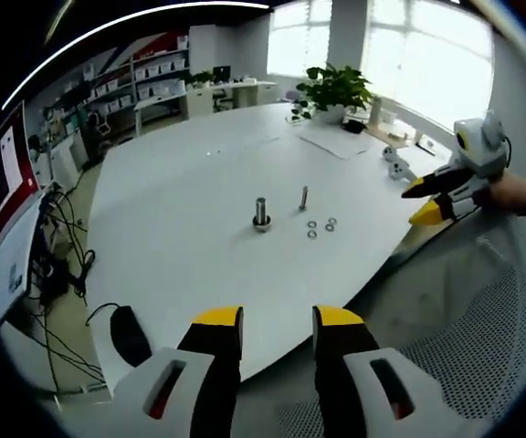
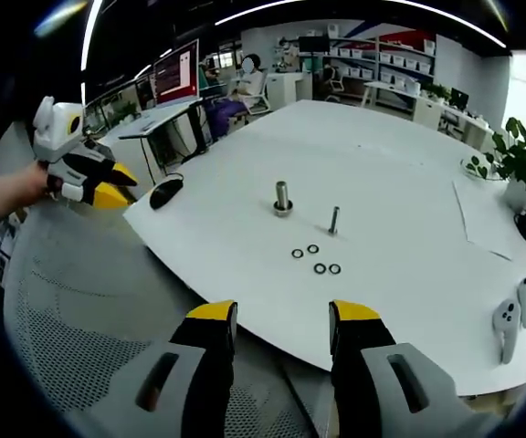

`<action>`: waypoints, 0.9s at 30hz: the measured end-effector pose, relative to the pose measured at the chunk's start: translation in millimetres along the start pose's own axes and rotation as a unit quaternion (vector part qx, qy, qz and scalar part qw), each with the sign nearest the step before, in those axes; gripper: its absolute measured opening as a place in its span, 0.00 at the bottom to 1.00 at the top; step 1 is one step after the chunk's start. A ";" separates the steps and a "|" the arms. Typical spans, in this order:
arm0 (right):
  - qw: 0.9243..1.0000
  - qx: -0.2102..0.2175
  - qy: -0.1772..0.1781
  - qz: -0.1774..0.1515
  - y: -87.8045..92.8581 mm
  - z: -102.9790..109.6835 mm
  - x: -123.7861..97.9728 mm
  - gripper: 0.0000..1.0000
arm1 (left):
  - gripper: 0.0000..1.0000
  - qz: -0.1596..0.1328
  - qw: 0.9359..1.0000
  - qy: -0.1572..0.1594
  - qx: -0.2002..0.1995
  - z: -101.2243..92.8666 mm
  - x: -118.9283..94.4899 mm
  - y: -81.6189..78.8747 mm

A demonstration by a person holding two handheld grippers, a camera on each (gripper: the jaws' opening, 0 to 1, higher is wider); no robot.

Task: Place the washer onto the threaded stud by aligning its center hole with the stud, sliding it down to the base, and recovering from edge contact or off-axis alignment until the washer reaches the visible bottom stop.

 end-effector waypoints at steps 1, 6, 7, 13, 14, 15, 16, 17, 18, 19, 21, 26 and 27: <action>1.000 0.000 0.000 0.000 0.0 0.1 0.0 0.43 | 0.29 -0.002 1.000 -0.001 -0.005 0.3 -1.2 1.1; 1.000 -0.002 -0.003 -0.001 -0.5 1.4 -0.1 0.43 | 0.30 -0.006 1.000 -0.015 -0.011 2.2 -1.3 4.6; 1.000 -0.004 -0.004 0.000 -0.4 1.6 0.0 0.43 | 0.30 -0.007 1.000 -0.015 -0.010 1.7 -1.4 4.2; 1.000 -0.006 -0.006 0.001 0.1 3.1 0.5 0.43 | 0.30 -0.002 1.000 -0.024 0.013 -3.0 1.9 4.5; 1.000 -0.006 -0.006 0.001 0.3 3.0 0.6 0.43 | 0.30 -0.003 0.999 -0.026 0.018 -4.1 1.9 4.8; 1.000 -0.003 -0.006 0.001 0.6 2.7 0.3 0.43 | 0.30 -0.003 0.999 -0.027 0.019 -4.8 1.8 5.2; 1.000 -0.002 -0.006 0.000 0.7 2.9 0.1 0.43 | 0.29 -0.002 0.999 -0.027 0.020 -5.0 1.9 5.7; 1.000 -0.003 -0.007 0.000 0.8 3.4 -0.1 0.43 | 0.29 -0.001 0.999 -0.027 0.022 -4.7 2.1 5.9; 1.000 -0.005 -0.007 0.000 0.5 4.3 -0.7 0.43 | 0.29 0.000 0.999 -0.028 0.026 -4.5 2.2 6.1; 1.000 -0.007 -0.008 -0.001 0.3 5.0 -0.7 0.43 | 0.29 0.001 0.999 -0.027 0.028 -4.3 2.5 6.2; 1.000 -0.007 -0.009 -0.004 -0.6 5.5 -0.8 0.43 | 0.29 0.004 0.999 -0.021 0.029 -4.8 3.6 7.2; 1.000 -0.006 -0.013 -0.004 -0.7 6.7 -1.4 0.43 | 0.29 0.007 0.999 -0.012 0.038 -8.4 5.1 6.4; 1.000 -0.003 -0.015 -0.004 -0.9 7.1 -1.4 0.43 | 0.29 0.007 0.999 -0.012 0.039 -9.3 4.8 7.1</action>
Point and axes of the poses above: the point that each gripper's makers call its tool centre point, and the gripper's own axes: x roughly forward along the fingers, z roughly to its left, y roughly out of its underside, the point moved 6 cm from there along -x, roughly backward along the fingers, and after that the axes turned 9 degrees about y, right-handed, at the moved point
